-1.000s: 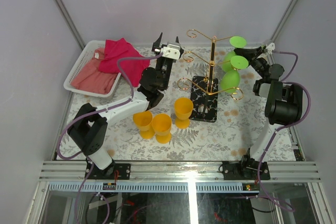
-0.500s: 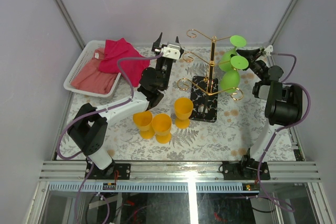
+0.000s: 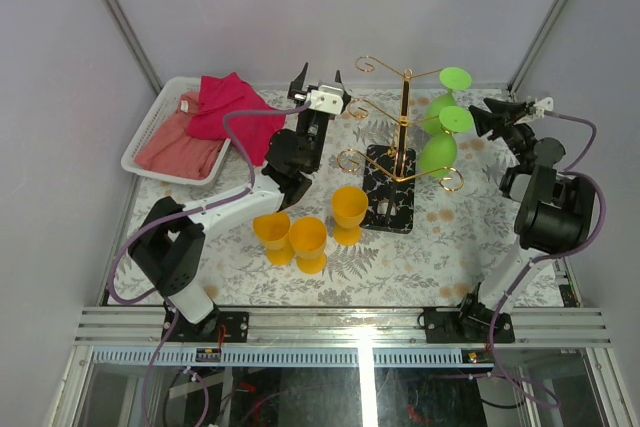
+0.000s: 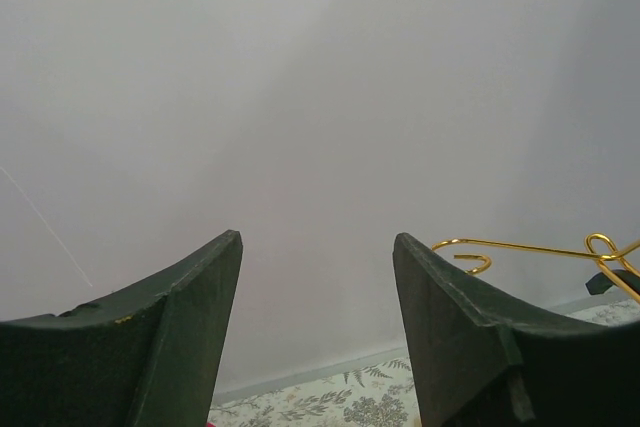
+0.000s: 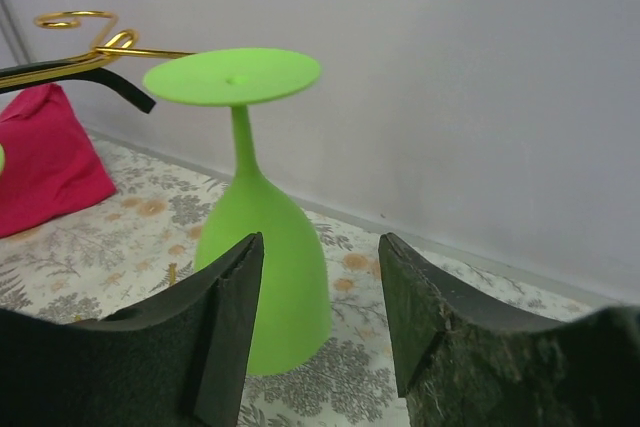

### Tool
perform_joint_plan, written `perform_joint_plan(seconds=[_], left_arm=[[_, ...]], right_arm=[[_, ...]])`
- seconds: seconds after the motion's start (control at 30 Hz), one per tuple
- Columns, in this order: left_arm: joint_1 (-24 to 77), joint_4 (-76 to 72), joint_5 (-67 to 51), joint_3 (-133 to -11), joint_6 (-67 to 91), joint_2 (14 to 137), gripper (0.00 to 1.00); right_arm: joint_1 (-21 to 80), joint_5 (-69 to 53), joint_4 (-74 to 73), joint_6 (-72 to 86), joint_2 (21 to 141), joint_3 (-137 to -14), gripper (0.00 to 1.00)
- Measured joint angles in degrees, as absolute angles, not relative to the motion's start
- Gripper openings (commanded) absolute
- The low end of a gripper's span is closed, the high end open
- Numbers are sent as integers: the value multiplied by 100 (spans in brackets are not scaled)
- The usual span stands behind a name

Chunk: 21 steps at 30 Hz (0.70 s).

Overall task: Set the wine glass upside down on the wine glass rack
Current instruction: Pick up the wine glass at the center of the board.

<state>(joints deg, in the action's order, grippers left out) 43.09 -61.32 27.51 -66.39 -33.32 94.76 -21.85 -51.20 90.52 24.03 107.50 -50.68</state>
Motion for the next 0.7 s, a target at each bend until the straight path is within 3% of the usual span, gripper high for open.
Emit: perform_joint_plan(seconds=[0.23,0.43,0.7], left_arm=[[4254,-5931,2840,-6648,-3177,9435,76],[3920,-4545,2821,-7037,-2523,9056,83],[3710,-3151,2788,-7529,-2104,8401,85]], right_arm=[[-2488,-4436,8554,2237,10169,-4613,68],[-2526,-3148,5942,1520,8816,-5092,71],[-2526,-1785,3151,1356,7968,-6180,73]])
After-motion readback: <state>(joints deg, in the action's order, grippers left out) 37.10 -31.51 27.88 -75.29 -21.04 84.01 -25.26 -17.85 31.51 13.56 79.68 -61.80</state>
